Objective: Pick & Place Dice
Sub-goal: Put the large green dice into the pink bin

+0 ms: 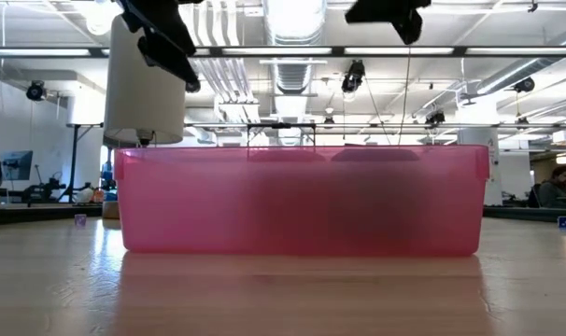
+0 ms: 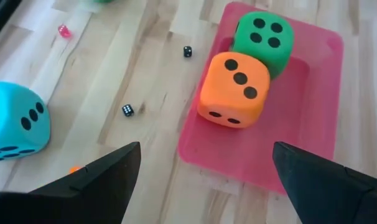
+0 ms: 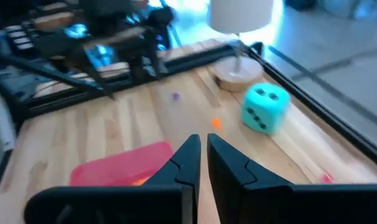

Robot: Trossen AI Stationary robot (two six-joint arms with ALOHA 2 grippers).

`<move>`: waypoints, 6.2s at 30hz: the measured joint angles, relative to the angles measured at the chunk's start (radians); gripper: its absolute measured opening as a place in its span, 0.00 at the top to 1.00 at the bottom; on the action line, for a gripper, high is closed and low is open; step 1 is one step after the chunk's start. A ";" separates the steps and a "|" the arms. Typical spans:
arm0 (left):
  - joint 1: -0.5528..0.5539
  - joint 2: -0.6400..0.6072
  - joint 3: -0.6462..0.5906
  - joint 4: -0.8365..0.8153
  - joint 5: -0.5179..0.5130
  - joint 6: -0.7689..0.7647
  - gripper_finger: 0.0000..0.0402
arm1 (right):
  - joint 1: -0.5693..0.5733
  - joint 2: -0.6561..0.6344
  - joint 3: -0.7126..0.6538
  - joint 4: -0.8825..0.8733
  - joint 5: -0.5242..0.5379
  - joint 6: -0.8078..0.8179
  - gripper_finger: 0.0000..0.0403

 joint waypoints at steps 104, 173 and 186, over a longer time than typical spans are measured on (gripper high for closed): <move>0.101 -0.131 -0.304 0.730 -0.503 -0.149 0.12 | -0.701 0.436 0.432 -0.761 -0.325 -0.075 0.54; 0.101 -0.131 -0.304 0.727 -0.503 -0.149 0.10 | -0.789 0.670 0.431 -0.696 -0.459 -0.553 0.04; 0.101 -0.131 -0.304 0.727 -0.503 -0.149 0.12 | -0.790 0.680 0.431 -0.676 -0.457 -0.559 0.05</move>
